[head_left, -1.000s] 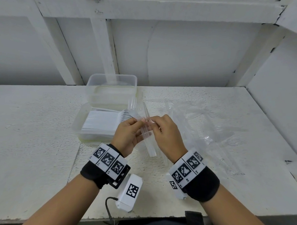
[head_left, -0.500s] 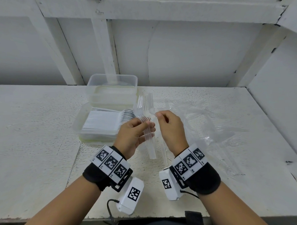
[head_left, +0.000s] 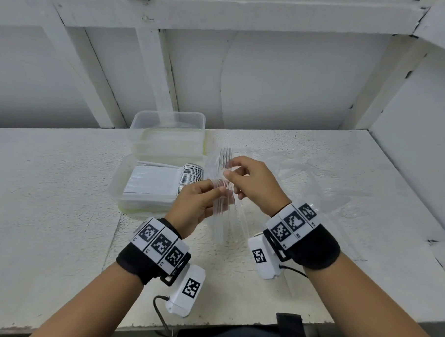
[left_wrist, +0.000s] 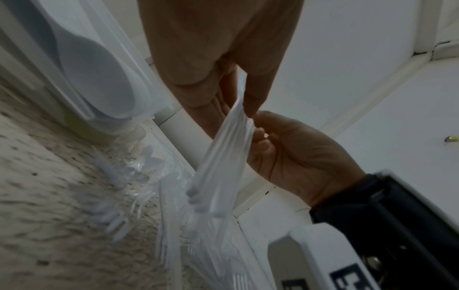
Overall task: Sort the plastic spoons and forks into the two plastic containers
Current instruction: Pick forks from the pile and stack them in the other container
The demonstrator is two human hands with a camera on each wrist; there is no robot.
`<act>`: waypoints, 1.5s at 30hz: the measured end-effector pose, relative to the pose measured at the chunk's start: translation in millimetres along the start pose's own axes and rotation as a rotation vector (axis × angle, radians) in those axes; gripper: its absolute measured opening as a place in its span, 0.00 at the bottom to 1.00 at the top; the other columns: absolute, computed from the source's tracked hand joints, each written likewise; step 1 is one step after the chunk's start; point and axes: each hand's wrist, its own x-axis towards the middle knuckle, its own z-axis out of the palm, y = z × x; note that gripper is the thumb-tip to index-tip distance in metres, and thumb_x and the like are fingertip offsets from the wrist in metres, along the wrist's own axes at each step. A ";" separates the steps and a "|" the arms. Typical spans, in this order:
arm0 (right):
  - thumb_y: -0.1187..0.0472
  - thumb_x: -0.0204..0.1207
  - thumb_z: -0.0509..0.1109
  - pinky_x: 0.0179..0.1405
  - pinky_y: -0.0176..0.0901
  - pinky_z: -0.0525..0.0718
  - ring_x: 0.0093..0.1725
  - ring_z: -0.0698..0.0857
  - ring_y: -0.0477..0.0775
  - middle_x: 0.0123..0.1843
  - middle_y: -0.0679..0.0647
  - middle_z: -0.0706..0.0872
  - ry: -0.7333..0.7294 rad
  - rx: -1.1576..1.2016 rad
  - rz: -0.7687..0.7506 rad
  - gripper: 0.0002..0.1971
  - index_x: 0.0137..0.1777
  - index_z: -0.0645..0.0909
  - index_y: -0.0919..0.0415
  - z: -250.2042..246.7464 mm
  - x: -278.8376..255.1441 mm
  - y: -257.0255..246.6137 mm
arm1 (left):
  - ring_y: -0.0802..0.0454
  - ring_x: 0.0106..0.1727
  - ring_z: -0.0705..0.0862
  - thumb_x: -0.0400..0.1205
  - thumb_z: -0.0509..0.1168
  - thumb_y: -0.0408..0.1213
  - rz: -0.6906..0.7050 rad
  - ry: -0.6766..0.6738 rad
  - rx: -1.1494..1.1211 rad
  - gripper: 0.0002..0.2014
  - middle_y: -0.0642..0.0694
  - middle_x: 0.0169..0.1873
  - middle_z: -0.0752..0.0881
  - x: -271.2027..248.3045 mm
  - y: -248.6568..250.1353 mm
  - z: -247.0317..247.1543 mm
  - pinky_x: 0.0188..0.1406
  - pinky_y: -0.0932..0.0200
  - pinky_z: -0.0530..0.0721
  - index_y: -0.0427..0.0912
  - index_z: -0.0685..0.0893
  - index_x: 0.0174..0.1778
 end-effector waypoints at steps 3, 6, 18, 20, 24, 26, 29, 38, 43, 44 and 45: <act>0.66 0.79 0.67 0.27 0.38 0.79 0.27 0.80 0.45 0.29 0.48 0.81 -0.020 0.165 0.033 0.04 0.49 0.82 0.59 -2.5 0.3 0.0 | 0.49 0.43 0.90 0.82 0.61 0.27 -0.021 -0.031 -0.027 0.08 0.41 0.40 0.90 -1.2 2.9 -2.8 0.43 0.60 0.88 0.30 0.83 0.52; 0.66 0.78 0.68 0.26 0.36 0.75 0.30 0.77 0.45 0.31 0.46 0.79 -0.041 0.300 0.055 0.06 0.43 0.83 0.54 -6.7 1.4 3.9 | 0.46 0.46 0.90 0.83 0.58 0.29 -0.064 -0.068 -0.111 0.08 0.39 0.42 0.90 -3.1 7.0 -9.4 0.45 0.58 0.89 0.31 0.82 0.50; 0.63 0.75 0.67 0.40 0.44 0.79 0.39 0.84 0.41 0.47 0.43 0.85 -0.233 0.617 -0.042 0.11 0.51 0.82 0.46 2.9 -0.8 8.1 | 0.46 0.41 0.90 0.74 0.61 0.34 -0.150 -0.315 -0.089 0.13 0.39 0.40 0.90 -6.4 16.7 -15.2 0.40 0.52 0.89 0.34 0.83 0.50; 0.64 0.76 0.66 0.35 0.40 0.83 0.38 0.84 0.44 0.53 0.49 0.83 -0.236 0.669 -0.044 0.14 0.58 0.78 0.47 8.3 -2.5 8.5 | 0.46 0.37 0.90 0.76 0.62 0.34 -0.132 -0.310 -0.129 0.11 0.40 0.37 0.89 -5.2 15.7 -14.8 0.38 0.52 0.89 0.34 0.84 0.50; 0.61 0.72 0.70 0.36 0.42 0.85 0.40 0.85 0.48 0.55 0.54 0.82 -0.239 0.713 -0.049 0.27 0.65 0.70 0.33 11.6 -3.5 8.2 | 0.49 0.32 0.88 0.76 0.69 0.38 -0.119 -0.301 -0.177 0.08 0.40 0.34 0.88 -3.4 13.2 -16.6 0.33 0.55 0.88 0.36 0.89 0.43; 0.68 0.75 0.67 0.32 0.39 0.84 0.38 0.86 0.46 0.56 0.56 0.82 -0.246 0.737 -0.056 0.34 0.68 0.63 0.29 8.9 -3.1 6.2 | 0.51 0.33 0.88 0.67 0.79 0.43 -0.109 -0.356 -0.182 0.15 0.41 0.34 0.88 -3.4 13.3 -18.0 0.32 0.57 0.88 0.38 0.91 0.44; 0.75 0.78 0.61 0.30 0.35 0.84 0.37 0.87 0.42 0.58 0.56 0.82 -0.288 0.767 -0.056 0.38 0.72 0.55 0.31 5.4 -3.2 3.3 | 0.53 0.33 0.89 0.53 0.85 0.50 -0.117 -0.408 -0.146 0.26 0.42 0.34 0.89 -1.7 13.2 -18.8 0.29 0.59 0.87 0.40 0.92 0.43; 0.58 0.75 0.70 0.52 0.47 0.85 0.51 0.85 0.49 0.54 0.51 0.83 -0.286 0.303 -0.028 0.36 0.79 0.56 0.39 -5.6 11.0 -0.9 | 0.53 0.41 0.90 0.77 0.63 0.34 -0.193 -0.283 -0.004 0.09 0.43 0.40 0.91 2.8 28.0 -10.0 0.41 0.61 0.89 0.37 0.87 0.46; 0.54 0.83 0.61 0.54 0.33 0.80 0.53 0.81 0.44 0.56 0.45 0.80 -0.107 -0.120 -0.120 0.24 0.78 0.64 0.53 -2.0 11.3 -13.2 | 0.49 0.50 0.86 0.82 0.63 0.34 -0.055 0.082 -0.232 0.05 0.42 0.48 0.88 17.7 28.7 -10.2 0.49 0.58 0.87 0.38 0.83 0.47; 0.53 0.83 0.61 0.52 0.31 0.78 0.54 0.80 0.44 0.60 0.48 0.80 -0.122 -0.218 -0.152 0.24 0.78 0.64 0.55 1.0 10.1 -14.8 | 0.51 0.47 0.87 0.83 0.62 0.35 -0.054 0.112 -0.282 0.04 0.43 0.48 0.88 19.9 29.7 -10.0 0.53 0.56 0.85 0.40 0.82 0.46; 0.51 0.82 0.61 0.53 0.35 0.78 0.57 0.80 0.47 0.64 0.51 0.79 -0.148 -0.321 -0.189 0.25 0.77 0.64 0.55 5.3 9.8 -15.7 | 0.53 0.42 0.88 0.83 0.62 0.36 -0.059 0.139 -0.327 0.05 0.45 0.46 0.88 21.3 30.8 -9.5 0.55 0.56 0.83 0.42 0.82 0.44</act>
